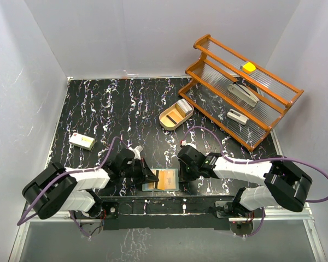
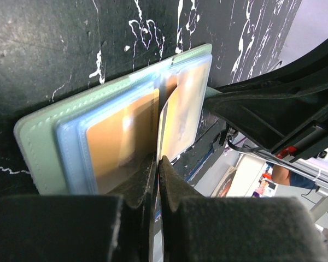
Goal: Put the credit cards into the card holder
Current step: Insert the credit card into the card holder.
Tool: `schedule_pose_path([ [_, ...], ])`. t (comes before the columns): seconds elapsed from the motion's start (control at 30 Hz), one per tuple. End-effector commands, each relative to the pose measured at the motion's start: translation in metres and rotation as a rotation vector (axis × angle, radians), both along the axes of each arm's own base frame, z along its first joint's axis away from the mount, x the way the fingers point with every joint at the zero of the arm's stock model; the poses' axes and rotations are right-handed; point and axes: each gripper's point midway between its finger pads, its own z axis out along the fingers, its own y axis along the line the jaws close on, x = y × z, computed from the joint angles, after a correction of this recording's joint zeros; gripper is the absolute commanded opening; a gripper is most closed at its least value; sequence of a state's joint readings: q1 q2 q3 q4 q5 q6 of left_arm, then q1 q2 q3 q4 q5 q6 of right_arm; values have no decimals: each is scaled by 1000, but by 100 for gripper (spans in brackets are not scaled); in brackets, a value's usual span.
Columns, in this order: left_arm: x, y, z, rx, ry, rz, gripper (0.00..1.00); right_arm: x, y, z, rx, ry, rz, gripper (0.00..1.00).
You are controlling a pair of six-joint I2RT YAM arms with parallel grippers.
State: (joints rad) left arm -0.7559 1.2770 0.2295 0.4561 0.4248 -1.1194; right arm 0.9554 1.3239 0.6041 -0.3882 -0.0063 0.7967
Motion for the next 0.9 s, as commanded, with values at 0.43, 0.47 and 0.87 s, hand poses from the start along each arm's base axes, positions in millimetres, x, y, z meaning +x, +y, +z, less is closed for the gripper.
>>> schedule_pose_path([
  [0.43,7,8,-17,60,-63,13,0,1,12,5,83,-20,-28,3],
  [0.47,6,10,-18,77,-69,1,0,1,12,5,83,-21,-29,3],
  [0.87,10,12,-21,107,-89,3,0,1,10,5,82,-21,-30,4],
])
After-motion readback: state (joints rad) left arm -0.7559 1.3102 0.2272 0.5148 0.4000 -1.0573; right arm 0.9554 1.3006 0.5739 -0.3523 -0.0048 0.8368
